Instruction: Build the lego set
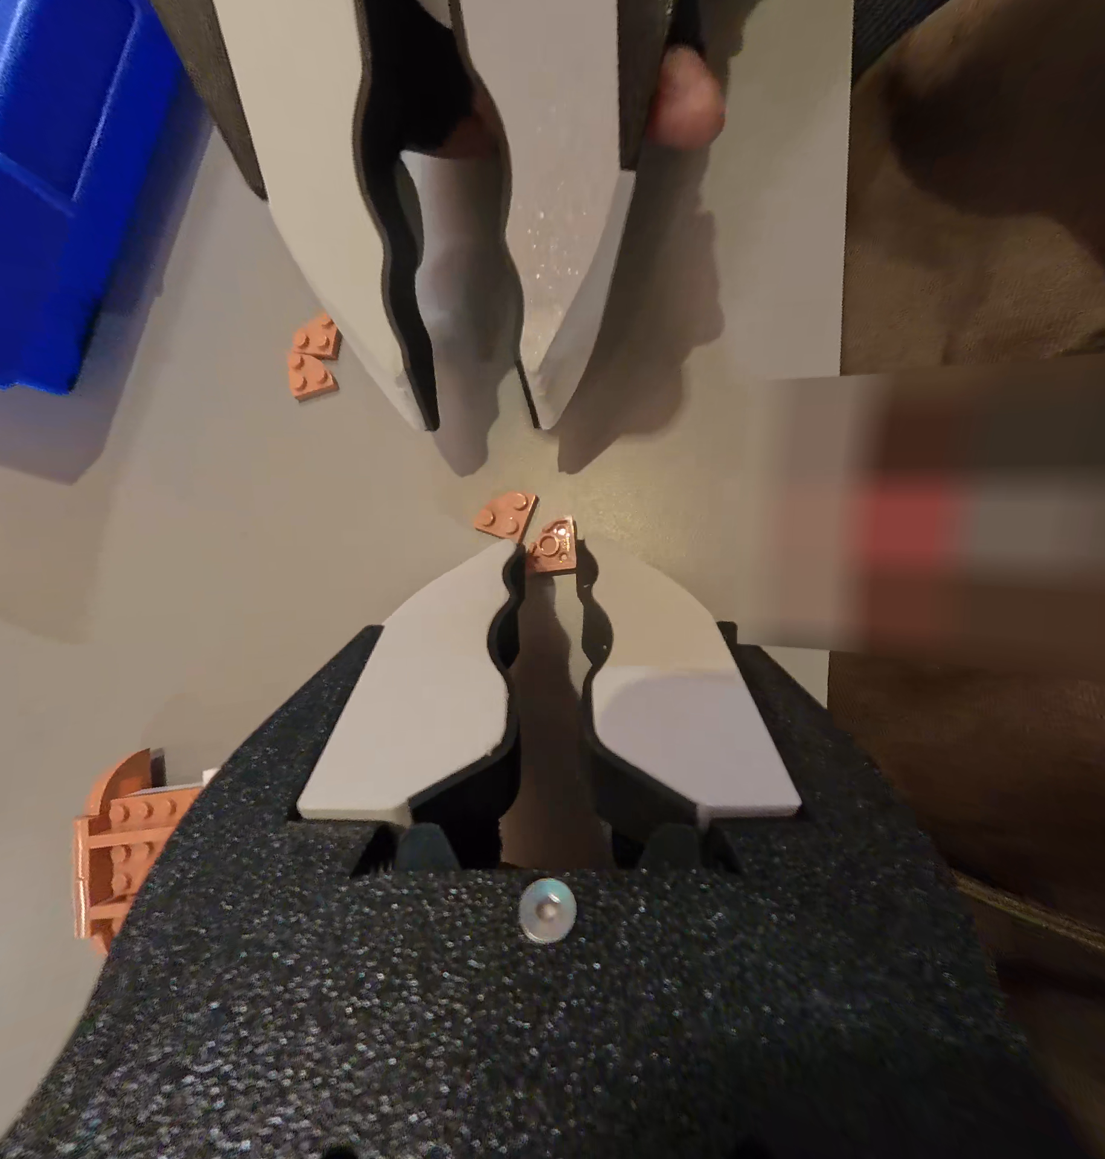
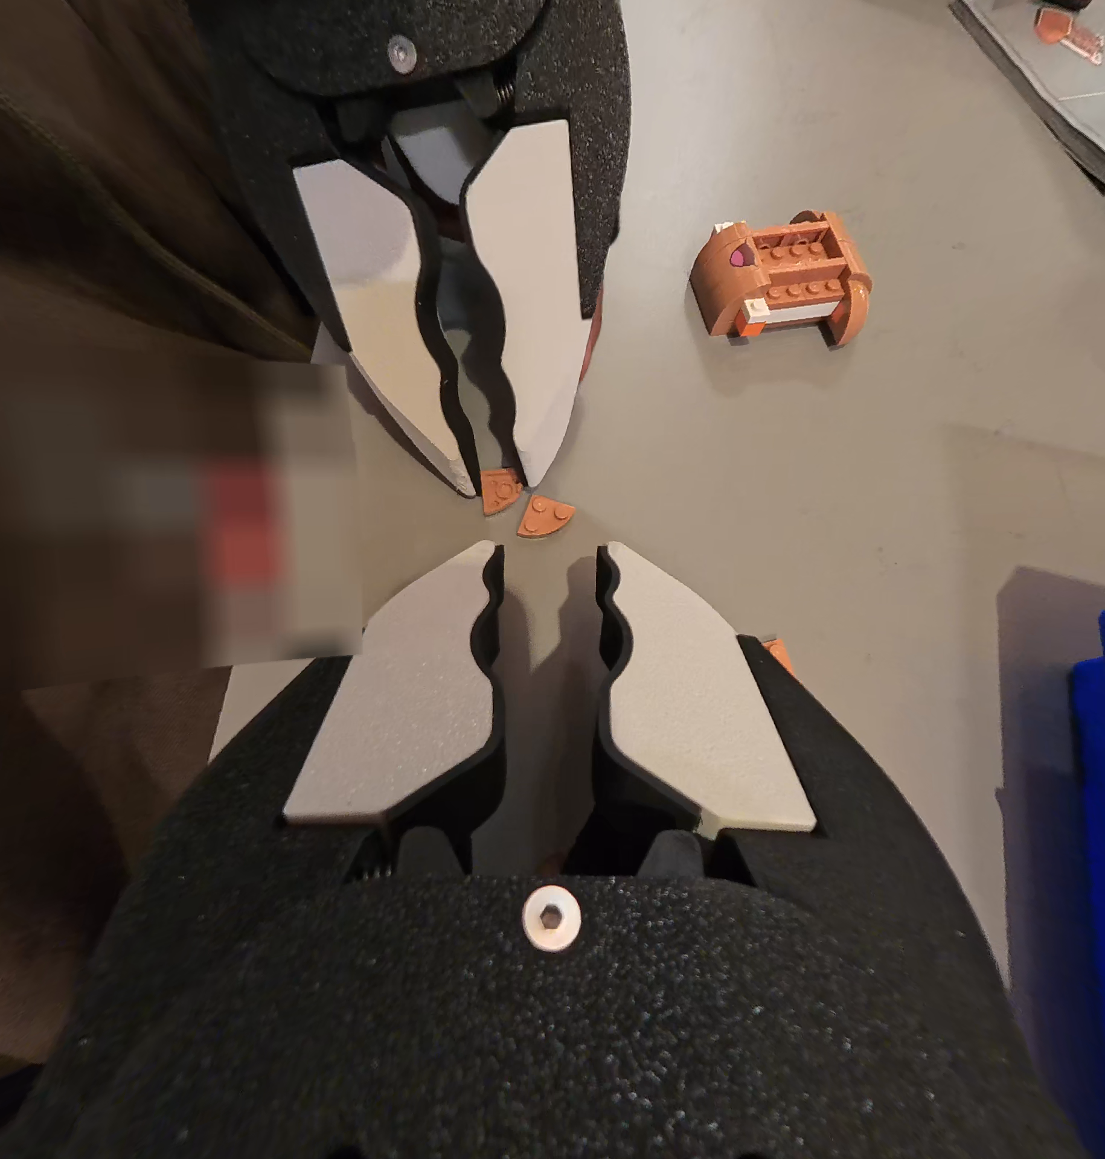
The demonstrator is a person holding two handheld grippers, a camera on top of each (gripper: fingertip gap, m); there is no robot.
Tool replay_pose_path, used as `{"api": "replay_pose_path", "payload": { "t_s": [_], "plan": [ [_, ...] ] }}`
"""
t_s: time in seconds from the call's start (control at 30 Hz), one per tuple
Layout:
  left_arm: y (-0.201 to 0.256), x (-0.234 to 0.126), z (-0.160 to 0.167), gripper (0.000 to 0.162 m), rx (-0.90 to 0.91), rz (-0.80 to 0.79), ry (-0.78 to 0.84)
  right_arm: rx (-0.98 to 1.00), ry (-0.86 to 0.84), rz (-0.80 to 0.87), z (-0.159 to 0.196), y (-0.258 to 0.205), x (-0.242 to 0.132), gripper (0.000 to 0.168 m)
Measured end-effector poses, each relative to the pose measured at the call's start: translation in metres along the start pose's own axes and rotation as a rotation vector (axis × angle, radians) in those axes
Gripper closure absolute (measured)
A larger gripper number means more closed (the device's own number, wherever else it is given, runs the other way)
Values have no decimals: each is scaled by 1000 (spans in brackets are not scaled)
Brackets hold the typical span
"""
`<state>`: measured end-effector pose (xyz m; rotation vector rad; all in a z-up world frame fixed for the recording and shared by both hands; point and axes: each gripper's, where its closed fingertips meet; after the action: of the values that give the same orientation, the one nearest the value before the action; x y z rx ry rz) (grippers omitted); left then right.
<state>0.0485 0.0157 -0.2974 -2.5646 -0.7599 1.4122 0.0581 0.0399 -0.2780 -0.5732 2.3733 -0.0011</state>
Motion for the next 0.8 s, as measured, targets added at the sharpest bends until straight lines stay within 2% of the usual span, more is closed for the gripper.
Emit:
{"api": "replay_pose_path", "payload": {
  "t_s": [0.23, 0.43, 0.6, 0.8],
  "plan": [
    [-1, -5, 4, 147, -127, -6, 51, -147, 69, 67, -5, -2, -3, 140],
    [-5, -18, -4, 147, -261, -29, 207, -262, 160, 123, -15, -8, -7, 140],
    [-17, -39, -22, 147, -416, -41, 441, -349, 271, 179, -30, -14, -15, 140],
    [-39, -79, -48, 147, -676, 21, 863, -497, 475, 301, -62, -26, -32, 139]
  ]
}}
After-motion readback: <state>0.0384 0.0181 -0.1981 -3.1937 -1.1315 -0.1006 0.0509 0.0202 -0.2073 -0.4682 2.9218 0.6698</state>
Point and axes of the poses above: each gripper's, where its closed fingertips meet, x out along the fingers, z out of its underside, y = z × x across the jaws, and after that the axes turned 15 degrees about x, right-handed
